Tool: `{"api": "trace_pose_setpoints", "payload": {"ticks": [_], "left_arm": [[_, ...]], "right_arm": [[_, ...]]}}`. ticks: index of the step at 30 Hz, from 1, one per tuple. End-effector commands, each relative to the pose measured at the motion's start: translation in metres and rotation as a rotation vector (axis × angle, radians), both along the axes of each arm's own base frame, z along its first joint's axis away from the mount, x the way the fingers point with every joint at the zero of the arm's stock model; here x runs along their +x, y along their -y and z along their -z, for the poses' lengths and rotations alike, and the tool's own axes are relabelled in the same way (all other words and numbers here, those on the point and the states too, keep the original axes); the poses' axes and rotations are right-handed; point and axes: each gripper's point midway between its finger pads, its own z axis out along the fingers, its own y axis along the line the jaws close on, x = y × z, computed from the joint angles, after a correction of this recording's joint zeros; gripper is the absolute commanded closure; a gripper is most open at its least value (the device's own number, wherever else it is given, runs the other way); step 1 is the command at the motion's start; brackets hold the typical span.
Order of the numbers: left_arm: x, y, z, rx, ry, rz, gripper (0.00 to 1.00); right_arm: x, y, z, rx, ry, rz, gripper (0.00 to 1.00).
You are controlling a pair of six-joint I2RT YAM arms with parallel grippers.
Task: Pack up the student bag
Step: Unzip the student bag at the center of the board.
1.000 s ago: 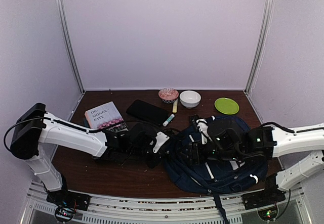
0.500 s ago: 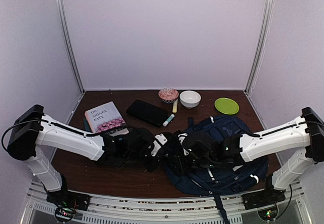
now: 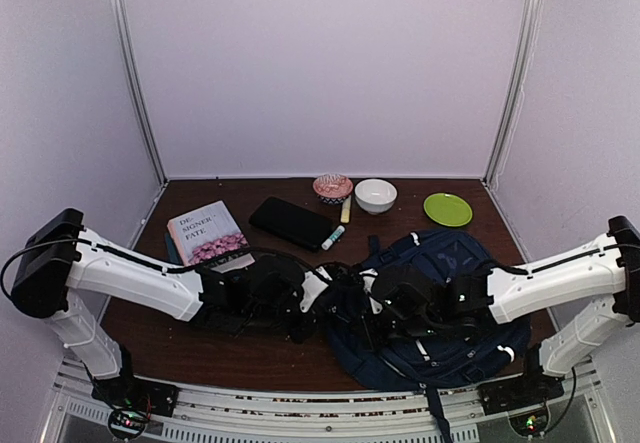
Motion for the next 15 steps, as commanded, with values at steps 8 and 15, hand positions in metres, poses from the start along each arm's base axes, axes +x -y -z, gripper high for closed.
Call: {"api": "trace_pose_setpoints", "payload": {"ticks": [8, 15], "left_arm": [[0.01, 0.009, -0.013, -0.022, 0.029, -0.025, 1.0], [0.015, 0.012, -0.008, -0.004, 0.032, -0.034, 1.0]], "right_arm": [[-0.048, 0.06, 0.016, -0.07, -0.054, -0.093, 1.0], [-0.065, 0.087, 0.02, -0.097, -0.094, -0.072, 1.0]]}}
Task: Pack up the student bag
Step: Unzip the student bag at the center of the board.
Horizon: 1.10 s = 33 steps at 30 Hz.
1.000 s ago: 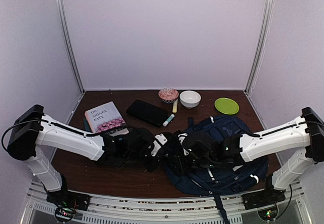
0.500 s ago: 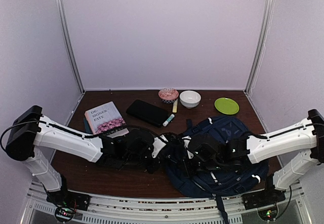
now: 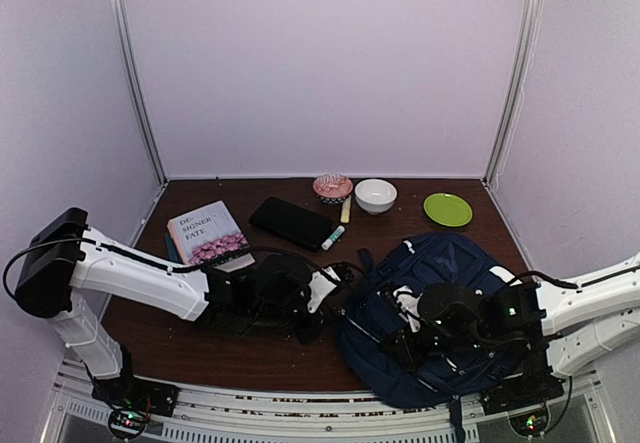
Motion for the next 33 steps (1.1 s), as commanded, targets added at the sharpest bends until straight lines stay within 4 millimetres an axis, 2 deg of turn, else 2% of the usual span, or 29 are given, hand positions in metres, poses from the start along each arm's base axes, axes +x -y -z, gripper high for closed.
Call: {"api": "trace_pose_setpoints", "payload": {"ticks": [1, 6, 14, 20, 23, 33], "left_arm": [[0.022, -0.003, 0.0, 0.024, 0.041, -0.074, 1.0], [0.023, 0.003, 0.009, 0.036, 0.03, -0.062, 1.0], [0.017, 0.01, 0.023, 0.039, -0.002, -0.025, 1.0], [0.017, 0.014, 0.025, 0.046, 0.006, -0.005, 1.0], [0.018, 0.016, 0.024, 0.043, 0.013, 0.004, 1.0], [0.033, 0.027, 0.023, 0.037, 0.021, 0.014, 1.0]], "right_arm": [[-0.021, 0.036, 0.024, -0.119, -0.07, 0.006, 1.0], [-0.041, 0.036, 0.035, -0.085, -0.147, -0.024, 1.0], [-0.078, 0.027, 0.059, -0.148, -0.199, -0.134, 1.0], [-0.104, 0.027, 0.075, -0.205, -0.241, -0.201, 1.0], [-0.118, 0.034, 0.079, -0.255, -0.247, -0.235, 1.0], [-0.118, 0.055, 0.064, -0.253, -0.229, -0.174, 1.0]]}}
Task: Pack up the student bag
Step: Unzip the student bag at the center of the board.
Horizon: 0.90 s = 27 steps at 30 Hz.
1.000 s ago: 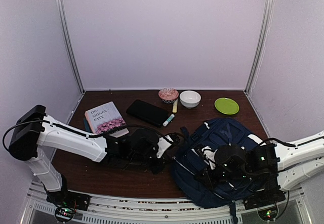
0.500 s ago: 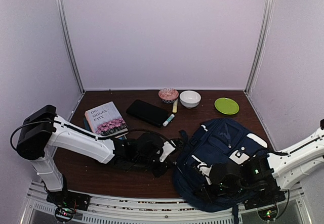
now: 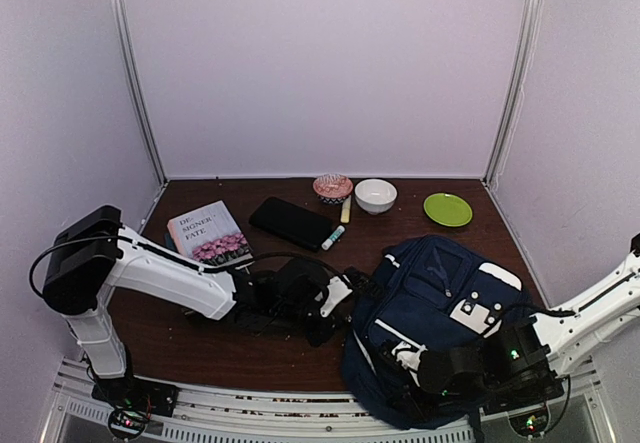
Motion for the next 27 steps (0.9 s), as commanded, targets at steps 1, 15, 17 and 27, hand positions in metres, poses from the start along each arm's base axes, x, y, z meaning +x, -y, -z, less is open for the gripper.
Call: {"api": "trace_pose_setpoints", "payload": {"ticks": [1, 15, 17, 27], "left_arm": [[0.029, 0.011, -0.015, -0.039, 0.051, -0.032, 1.0], [0.061, 0.035, -0.016, -0.044, 0.049, -0.047, 1.0], [0.061, 0.035, -0.02, -0.049, 0.052, -0.042, 1.0], [0.025, -0.009, -0.044, -0.089, 0.047, -0.004, 0.45]], "right_arm": [[-0.017, 0.044, 0.017, -0.153, -0.067, -0.028, 1.0], [-0.018, 0.052, 0.015, -0.136, -0.071, 0.002, 1.0], [-0.017, 0.048, 0.014, -0.135, -0.058, 0.002, 1.0], [0.032, 0.0, -0.034, -0.044, 0.142, 0.088, 1.0]]}}
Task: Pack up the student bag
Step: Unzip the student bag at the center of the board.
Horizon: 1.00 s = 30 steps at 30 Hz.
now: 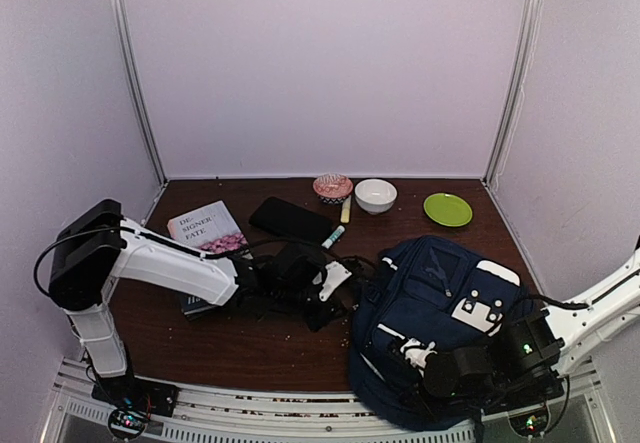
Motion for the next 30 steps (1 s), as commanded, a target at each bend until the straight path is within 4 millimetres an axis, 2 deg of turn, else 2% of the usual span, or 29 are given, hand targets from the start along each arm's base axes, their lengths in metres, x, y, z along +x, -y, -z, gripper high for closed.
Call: {"api": "trace_pose_setpoints", "payload": {"ticks": [1, 6, 7, 8, 11, 13, 17, 18, 20, 23, 26, 30], "left_arm": [[-0.007, -0.017, -0.035, -0.072, 0.047, -0.012, 0.4], [-0.01, -0.056, -0.053, -0.1, 0.071, -0.121, 0.2], [-0.007, -0.065, -0.056, -0.103, 0.082, -0.16, 0.08], [-0.003, -0.075, -0.061, -0.108, 0.096, -0.213, 0.05], [0.011, -0.11, -0.077, -0.129, 0.152, -0.396, 0.03], [0.014, -0.126, -0.087, -0.174, 0.161, -0.473, 0.02], [0.015, -0.138, -0.092, -0.216, 0.157, -0.526, 0.02], [0.014, -0.139, -0.09, -0.214, 0.151, -0.529, 0.02], [0.011, -0.137, -0.088, -0.212, 0.138, -0.514, 0.02], [0.008, -0.139, -0.086, -0.222, 0.128, -0.511, 0.02], [0.01, -0.146, -0.088, -0.245, 0.133, -0.542, 0.02], [0.011, -0.154, -0.087, -0.307, 0.113, -0.604, 0.02]], "right_arm": [[0.033, -0.025, -0.023, 0.037, 0.117, 0.049, 1.0], [0.066, -0.063, -0.043, 0.091, 0.169, 0.1, 1.0], [0.074, -0.071, -0.048, 0.107, 0.178, 0.116, 1.0], [0.082, -0.079, -0.053, 0.127, 0.182, 0.13, 1.0], [0.118, -0.096, -0.061, 0.177, 0.194, 0.193, 1.0], [0.14, -0.109, -0.067, 0.207, 0.202, 0.214, 1.0], [0.165, -0.136, -0.07, 0.222, 0.184, 0.185, 0.99], [0.166, -0.139, -0.071, 0.209, 0.181, 0.172, 0.92], [0.165, -0.142, -0.077, 0.203, 0.189, 0.141, 0.73], [0.159, -0.132, -0.089, 0.215, 0.201, 0.128, 0.47], [0.156, -0.111, -0.084, 0.145, 0.212, 0.128, 0.42], [0.145, -0.09, -0.053, 0.013, 0.181, 0.104, 0.43]]}}
